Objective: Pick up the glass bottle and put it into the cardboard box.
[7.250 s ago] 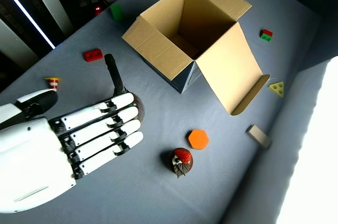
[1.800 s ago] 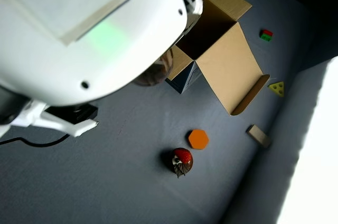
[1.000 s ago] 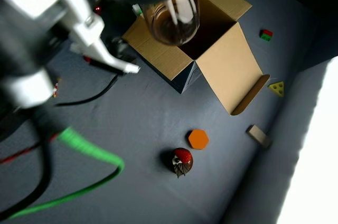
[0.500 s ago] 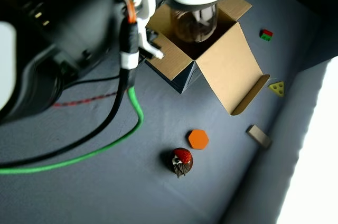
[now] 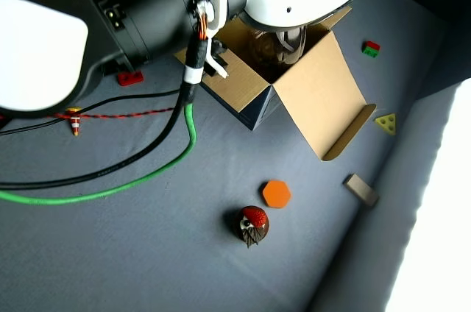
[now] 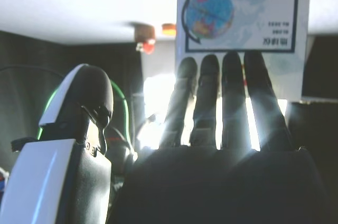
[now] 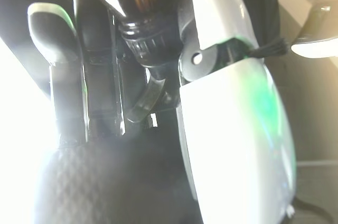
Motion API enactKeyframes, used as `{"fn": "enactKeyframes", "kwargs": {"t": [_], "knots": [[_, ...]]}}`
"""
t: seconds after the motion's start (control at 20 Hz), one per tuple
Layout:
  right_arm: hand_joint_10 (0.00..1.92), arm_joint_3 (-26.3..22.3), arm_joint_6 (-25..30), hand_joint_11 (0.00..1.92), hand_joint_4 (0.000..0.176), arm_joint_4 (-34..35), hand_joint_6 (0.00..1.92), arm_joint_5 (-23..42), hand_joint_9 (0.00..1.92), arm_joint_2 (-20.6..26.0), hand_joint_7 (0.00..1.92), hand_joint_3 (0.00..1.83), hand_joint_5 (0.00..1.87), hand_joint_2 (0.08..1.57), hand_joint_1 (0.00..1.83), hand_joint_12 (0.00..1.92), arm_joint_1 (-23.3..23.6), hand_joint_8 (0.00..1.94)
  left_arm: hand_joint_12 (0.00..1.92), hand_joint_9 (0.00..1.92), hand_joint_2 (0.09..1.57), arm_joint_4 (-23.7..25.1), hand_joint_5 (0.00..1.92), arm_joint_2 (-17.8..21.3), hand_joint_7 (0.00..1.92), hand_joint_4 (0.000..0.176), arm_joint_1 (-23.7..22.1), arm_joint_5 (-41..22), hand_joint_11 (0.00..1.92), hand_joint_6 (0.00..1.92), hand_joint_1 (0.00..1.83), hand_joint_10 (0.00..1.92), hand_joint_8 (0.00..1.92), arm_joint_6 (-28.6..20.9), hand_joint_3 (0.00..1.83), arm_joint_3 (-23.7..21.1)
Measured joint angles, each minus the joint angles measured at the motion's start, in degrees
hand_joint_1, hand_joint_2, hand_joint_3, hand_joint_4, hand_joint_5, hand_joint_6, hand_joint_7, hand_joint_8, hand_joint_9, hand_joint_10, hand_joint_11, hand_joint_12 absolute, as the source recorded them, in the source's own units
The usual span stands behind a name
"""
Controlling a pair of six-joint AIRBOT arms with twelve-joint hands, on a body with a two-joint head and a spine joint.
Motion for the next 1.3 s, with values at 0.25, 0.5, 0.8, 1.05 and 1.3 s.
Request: {"fn": "enactKeyframes", "kwargs": {"t": [0.25,0.5,0.8,1.05,1.3], "knots": [[1.06,-1.4,-2.0,0.85,0.000,0.0,1.01,-3.7,1.04,0.1,1.15,0.00,0.89,1.10,1.27,1.56,-0.7,0.91,0.45,0.13,1.26,-0.1,0.15,-0.1,0.15,0.000,-0.2,-0.2,0.00,0.01,0.24,0.00,0.00,0.0,0.00,0.0],[1.04,-3.0,-4.2,0.83,0.000,0.3,0.99,-4.3,1.05,-0.1,1.16,0.00,0.91,1.09,1.27,1.59,-1.9,0.89,0.44,0.13,1.26,0.0,0.15,-0.8,0.15,0.000,0.3,-0.2,0.00,0.00,0.23,0.00,0.00,-0.7,0.00,0.0],[1.03,-3.1,-7.3,0.84,0.000,0.8,0.99,-5.8,1.05,-0.6,1.17,0.00,0.91,1.09,1.27,1.56,-3.1,0.88,0.49,0.15,1.26,0.0,0.16,-0.8,0.15,0.000,0.3,-0.3,0.00,0.00,0.23,0.01,0.00,-0.8,0.00,0.0],[1.03,-3.6,-8.1,0.83,0.000,0.8,0.99,-5.9,1.04,-0.8,1.16,0.00,0.90,1.09,1.27,1.58,-4.0,0.89,0.48,0.15,1.26,0.1,0.16,-0.8,0.16,0.000,0.8,-0.4,0.00,0.00,0.24,0.00,0.00,-2.3,0.00,-0.1],[1.34,-4.3,-9.6,0.80,0.000,0.9,1.12,-6.6,0.85,-0.8,1.04,0.00,0.77,1.14,1.37,1.61,-5.2,0.99,0.43,0.13,1.26,0.2,0.16,-0.8,0.15,0.000,1.2,-1.5,0.00,0.00,0.24,0.00,0.00,-3.0,0.00,-0.4]]}}
